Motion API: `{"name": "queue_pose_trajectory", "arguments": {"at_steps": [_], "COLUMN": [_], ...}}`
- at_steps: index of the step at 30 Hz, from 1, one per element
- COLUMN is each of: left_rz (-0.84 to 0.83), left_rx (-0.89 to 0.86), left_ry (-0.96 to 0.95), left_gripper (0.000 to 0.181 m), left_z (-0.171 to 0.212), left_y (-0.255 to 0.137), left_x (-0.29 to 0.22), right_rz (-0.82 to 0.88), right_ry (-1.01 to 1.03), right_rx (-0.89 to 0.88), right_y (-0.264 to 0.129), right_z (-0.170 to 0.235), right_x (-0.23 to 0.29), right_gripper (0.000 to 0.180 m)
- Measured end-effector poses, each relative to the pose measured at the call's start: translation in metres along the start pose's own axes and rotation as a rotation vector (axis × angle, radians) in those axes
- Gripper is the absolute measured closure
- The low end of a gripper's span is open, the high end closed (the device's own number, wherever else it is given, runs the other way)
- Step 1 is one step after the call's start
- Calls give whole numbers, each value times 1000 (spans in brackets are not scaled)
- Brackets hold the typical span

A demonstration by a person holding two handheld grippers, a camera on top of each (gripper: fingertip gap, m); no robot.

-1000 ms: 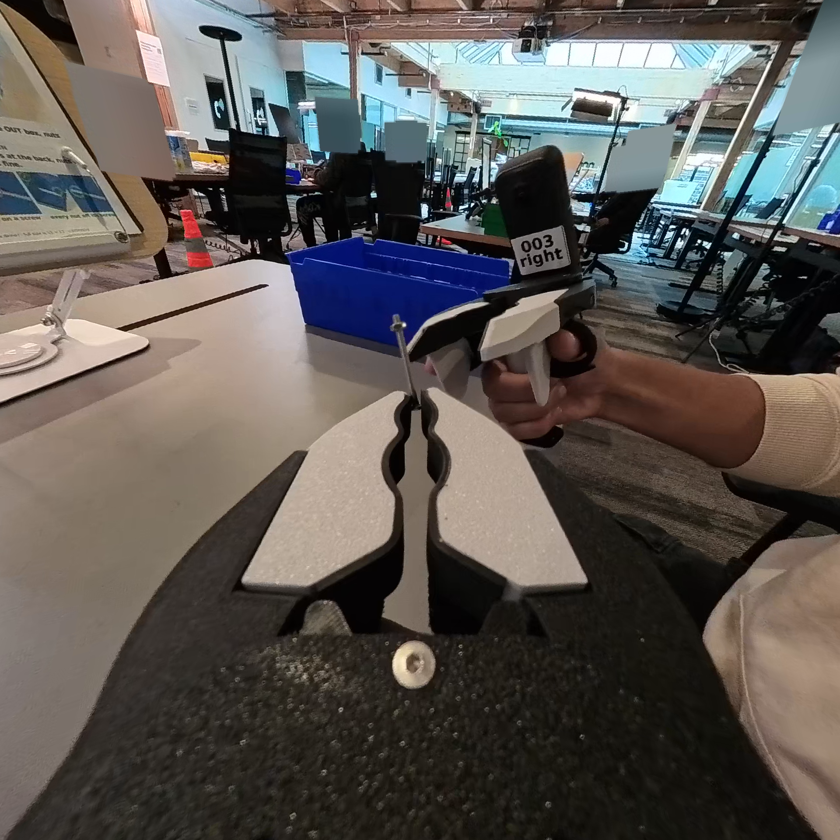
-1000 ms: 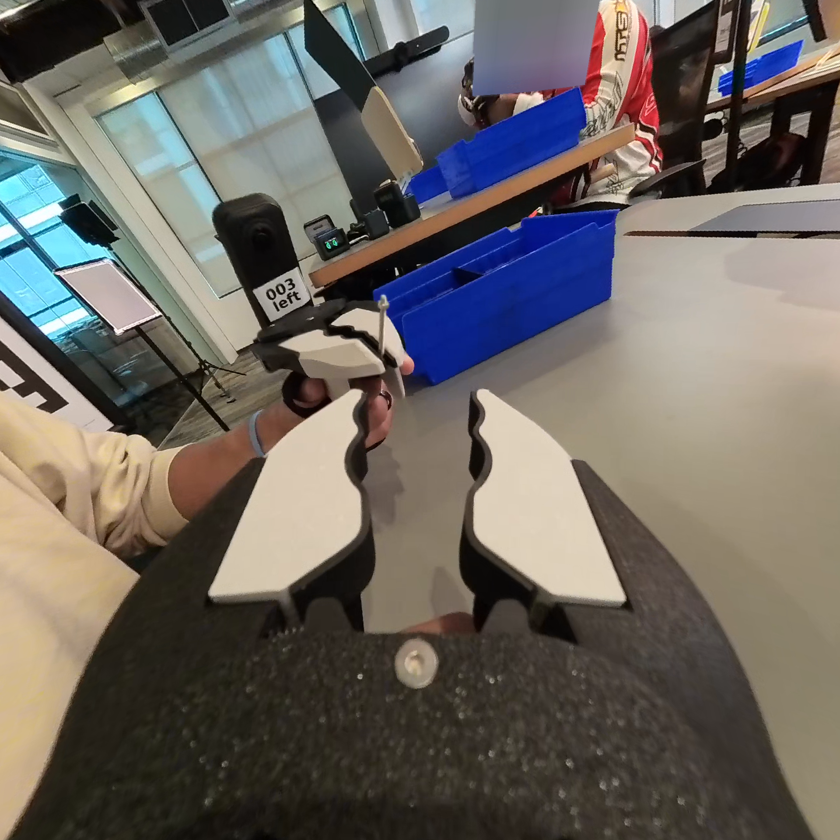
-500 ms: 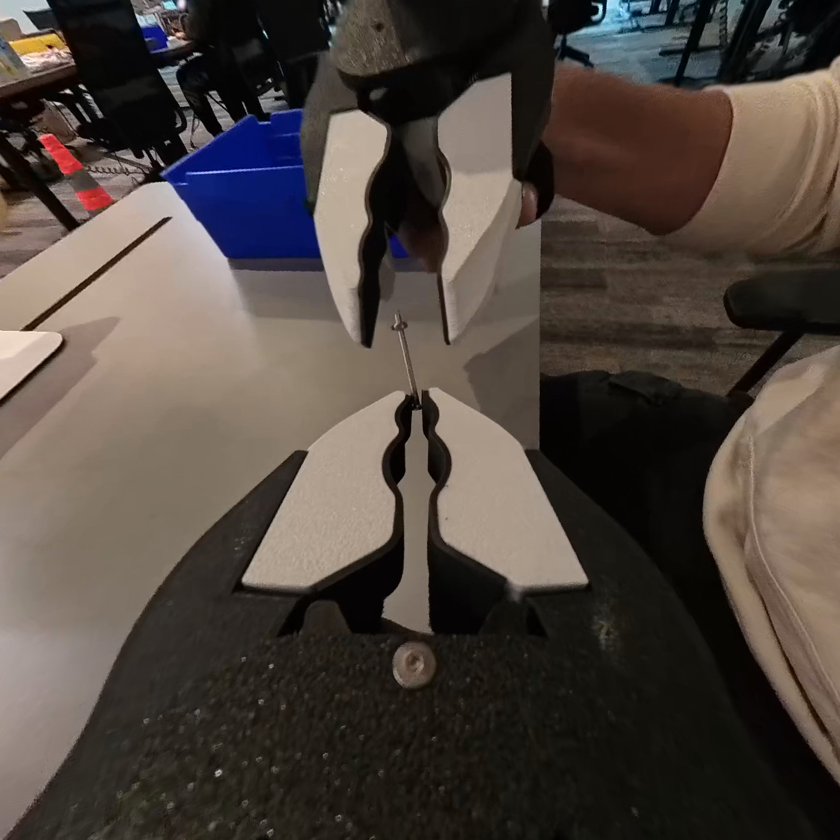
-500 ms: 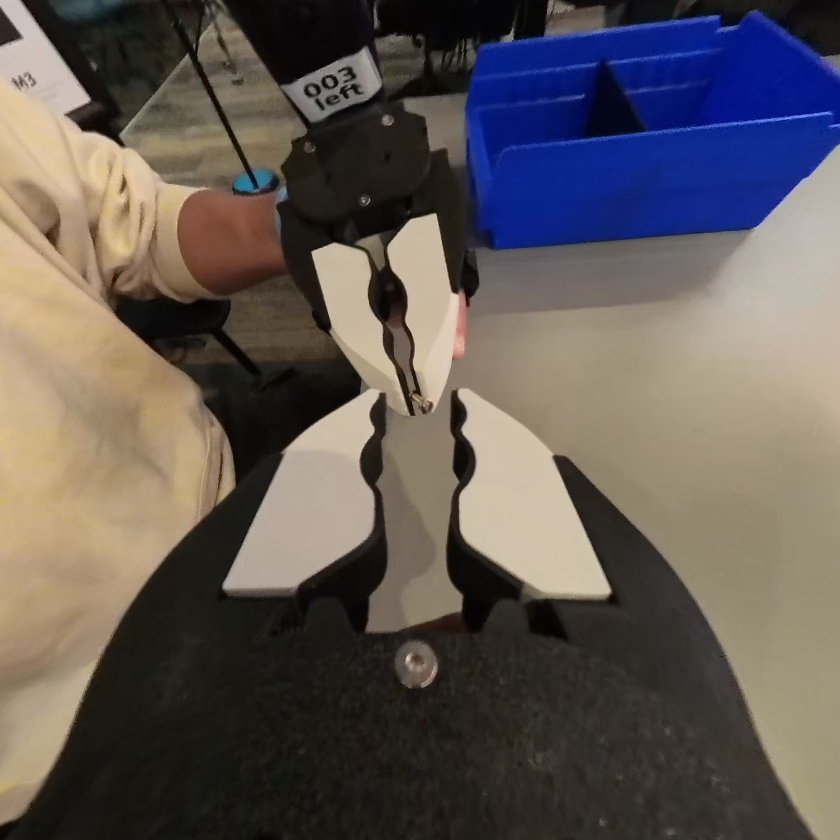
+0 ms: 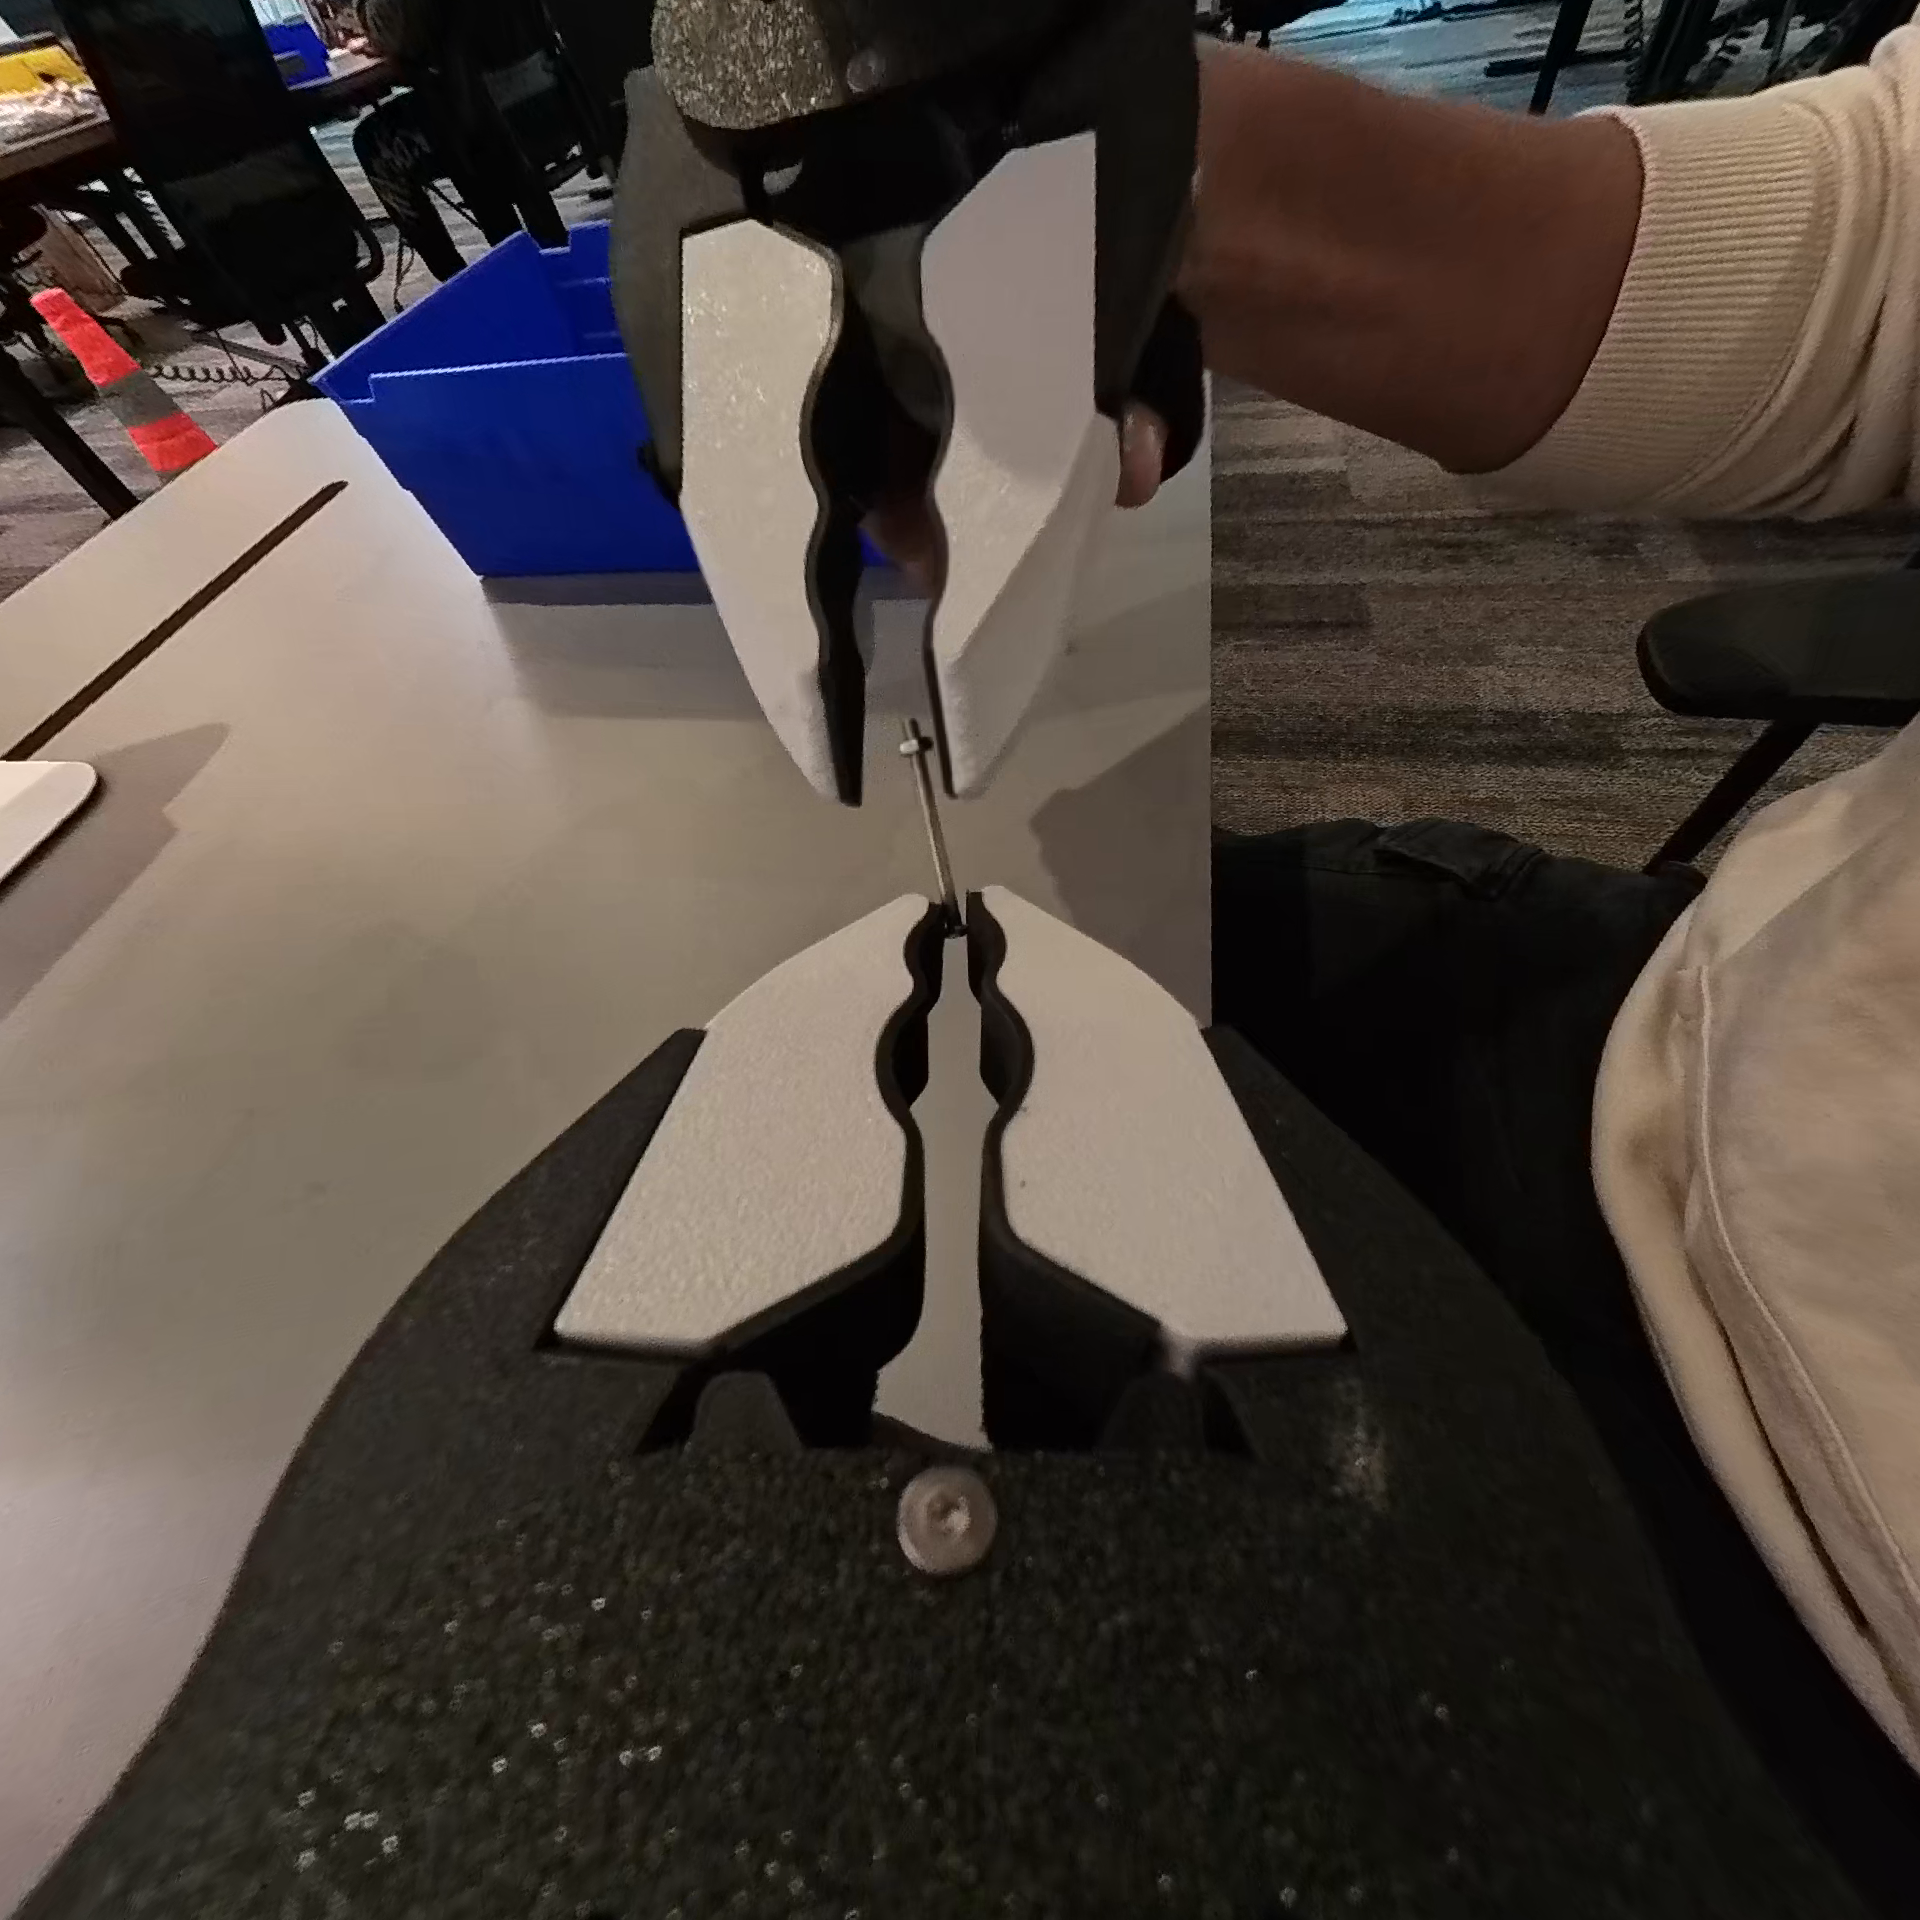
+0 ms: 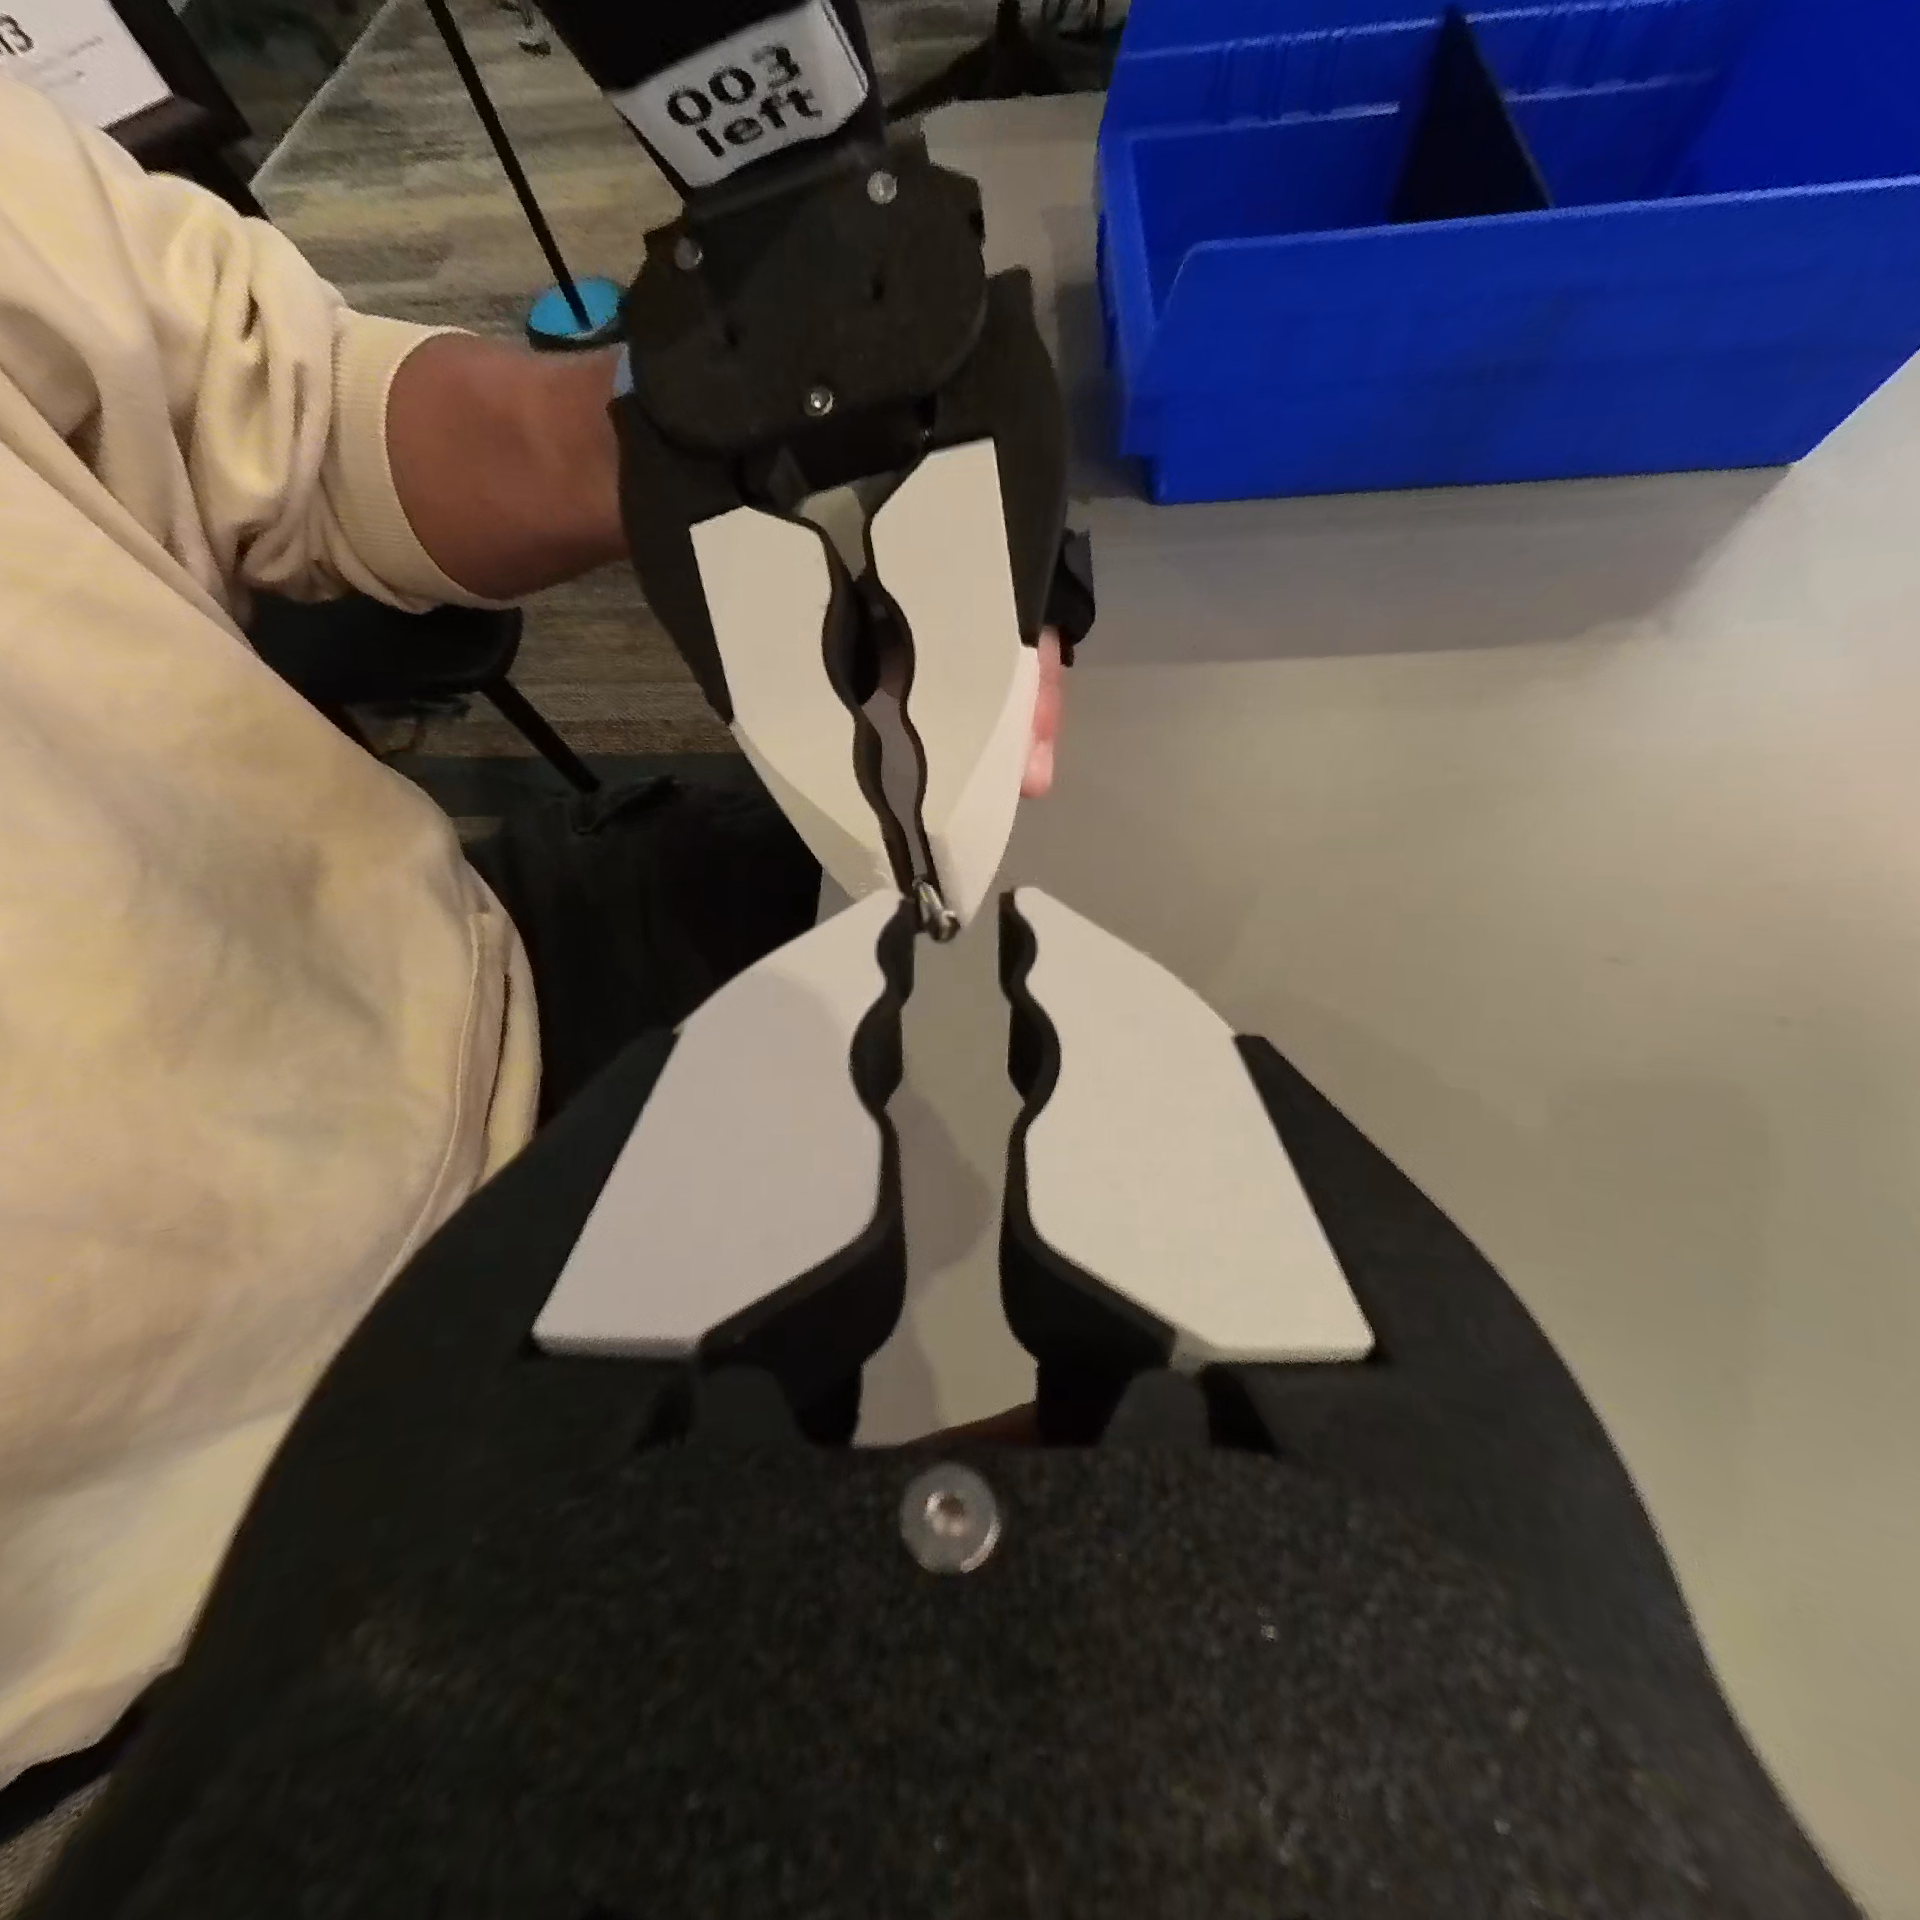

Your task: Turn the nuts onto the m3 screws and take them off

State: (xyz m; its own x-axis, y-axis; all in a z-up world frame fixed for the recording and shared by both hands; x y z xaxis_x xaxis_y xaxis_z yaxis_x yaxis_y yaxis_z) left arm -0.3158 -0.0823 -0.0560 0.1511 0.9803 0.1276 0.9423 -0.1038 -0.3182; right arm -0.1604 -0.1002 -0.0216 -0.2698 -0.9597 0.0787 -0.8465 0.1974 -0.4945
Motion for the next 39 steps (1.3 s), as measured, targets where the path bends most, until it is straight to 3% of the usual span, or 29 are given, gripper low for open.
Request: {"name": "queue_pose_trajectory", "arguments": {"at_steps": [3,13,19,25,30,33,39], "left_rz": [2,-26,-138,-547,-1045,-1133,-1116], "left_rx": [-5,-46,-63,-144,-68,-110,-124], "left_ry": [3,7,-3,-172,-268,-314,-409], "left_gripper": [177,176,133,138,150,149,142], "left_z": [-1,-2,0,12,27,33,43], "left_y": [0,-2,-3,-11,-24,-28,-34], "left_x": [-1,0,0,13,15,14,19], "right_rz": [-19,3,135,496,996,1154,1271], "right_ry": [-7,-30,-12,62,205,287,284], "right_rx": [5,-6,-117,-221,-284,-381,-386], "right_y": [1,-2,-15,-18,-11,-13,-31], "right_z": [0,0,8,29,54,67,75], "right_x": [2,2,1,6,18,28,37], "right_gripper": [174,175,175,174,175,175,175]}}
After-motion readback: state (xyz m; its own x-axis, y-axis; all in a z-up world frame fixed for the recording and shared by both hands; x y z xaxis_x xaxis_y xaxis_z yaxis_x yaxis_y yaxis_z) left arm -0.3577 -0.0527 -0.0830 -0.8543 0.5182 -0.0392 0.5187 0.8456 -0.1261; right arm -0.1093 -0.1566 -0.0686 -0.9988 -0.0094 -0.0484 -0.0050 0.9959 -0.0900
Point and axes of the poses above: each gripper's, where its closed fingertips meet, y out along the fingers, z out of its underside, x = y × z across the jaws, the point moved 9 cm from there along -y, back along the fingers, and after that the axes turned 3 degrees about -x, right-handed, at the moved point
